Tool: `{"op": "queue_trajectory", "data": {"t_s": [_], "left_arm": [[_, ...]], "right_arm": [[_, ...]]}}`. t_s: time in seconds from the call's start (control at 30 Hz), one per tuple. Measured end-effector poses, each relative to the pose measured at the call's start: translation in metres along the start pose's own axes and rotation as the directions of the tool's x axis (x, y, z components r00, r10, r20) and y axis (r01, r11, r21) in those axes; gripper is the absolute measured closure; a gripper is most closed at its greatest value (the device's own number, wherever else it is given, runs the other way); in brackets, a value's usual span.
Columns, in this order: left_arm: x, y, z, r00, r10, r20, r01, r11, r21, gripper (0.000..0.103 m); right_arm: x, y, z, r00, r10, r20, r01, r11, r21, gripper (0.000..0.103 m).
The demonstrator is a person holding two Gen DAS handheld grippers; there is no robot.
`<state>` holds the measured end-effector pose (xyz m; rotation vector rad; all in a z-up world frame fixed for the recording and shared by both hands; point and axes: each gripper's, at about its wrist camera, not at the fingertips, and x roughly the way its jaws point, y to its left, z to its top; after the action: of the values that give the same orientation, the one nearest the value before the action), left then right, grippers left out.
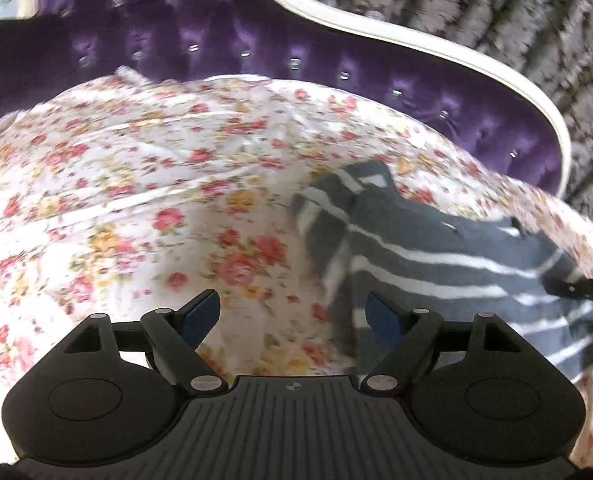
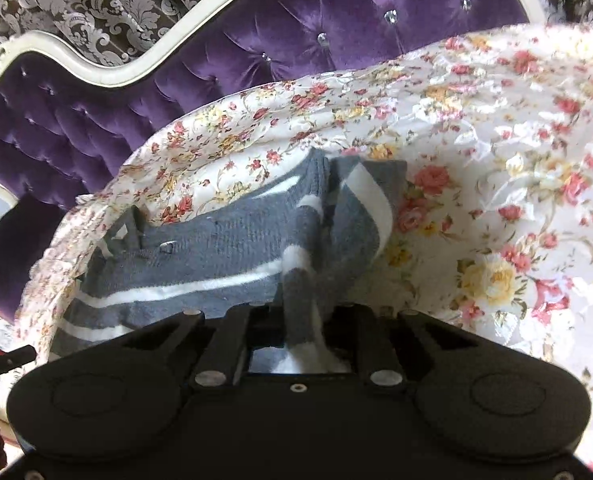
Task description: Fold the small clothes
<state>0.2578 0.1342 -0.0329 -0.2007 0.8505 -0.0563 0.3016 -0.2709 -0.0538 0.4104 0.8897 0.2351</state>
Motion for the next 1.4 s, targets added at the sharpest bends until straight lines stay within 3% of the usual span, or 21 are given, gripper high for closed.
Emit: {"op": "queue_trajectory", "data": {"t_s": [0.17, 0.43, 0.67, 0.87, 0.97, 1.1, 1.4], "left_arm": [[-0.008, 0.010, 0.005, 0.999, -0.037, -0.007, 0.037, 0.999, -0.037, 0.024], [-0.015, 0.015, 0.008, 0.998, -0.061, -0.002, 0.061, 0.997, -0.051, 0.024], [-0.021, 0.032, 0.011, 0.999, -0.049, 0.005, 0.049, 0.994, -0.101, 0.024], [-0.022, 0.041, 0.014, 0.999, -0.041, -0.001, 0.040, 0.991, -0.128, 0.024], [-0.023, 0.041, 0.014, 0.999, -0.035, 0.002, 0.035, 0.992, -0.125, 0.024], [-0.024, 0.044, 0.015, 1.000, -0.026, 0.008, 0.027, 0.991, -0.131, 0.024], [-0.020, 0.046, 0.014, 1.000, -0.001, -0.005, 0.000, 0.991, -0.135, 0.024]], "right_arm": [[-0.018, 0.048, 0.020, 0.999, -0.046, 0.004, 0.046, 0.997, -0.069, 0.085], [-0.012, 0.155, 0.032, 1.000, -0.015, -0.017, 0.011, 0.979, -0.203, 0.086], [0.037, 0.227, 0.007, 0.996, 0.007, -0.086, -0.030, 0.960, -0.277, 0.086], [0.075, 0.262, -0.025, 0.988, -0.072, -0.136, 0.015, 0.924, -0.383, 0.084], [0.090, 0.265, -0.033, 0.980, -0.092, -0.176, 0.016, 0.920, -0.392, 0.070], [0.084, 0.273, -0.031, 0.981, -0.041, -0.191, -0.042, 0.911, -0.411, 0.047], [0.045, 0.292, -0.007, 0.965, 0.169, -0.198, -0.236, 0.892, -0.386, 0.044]]}}
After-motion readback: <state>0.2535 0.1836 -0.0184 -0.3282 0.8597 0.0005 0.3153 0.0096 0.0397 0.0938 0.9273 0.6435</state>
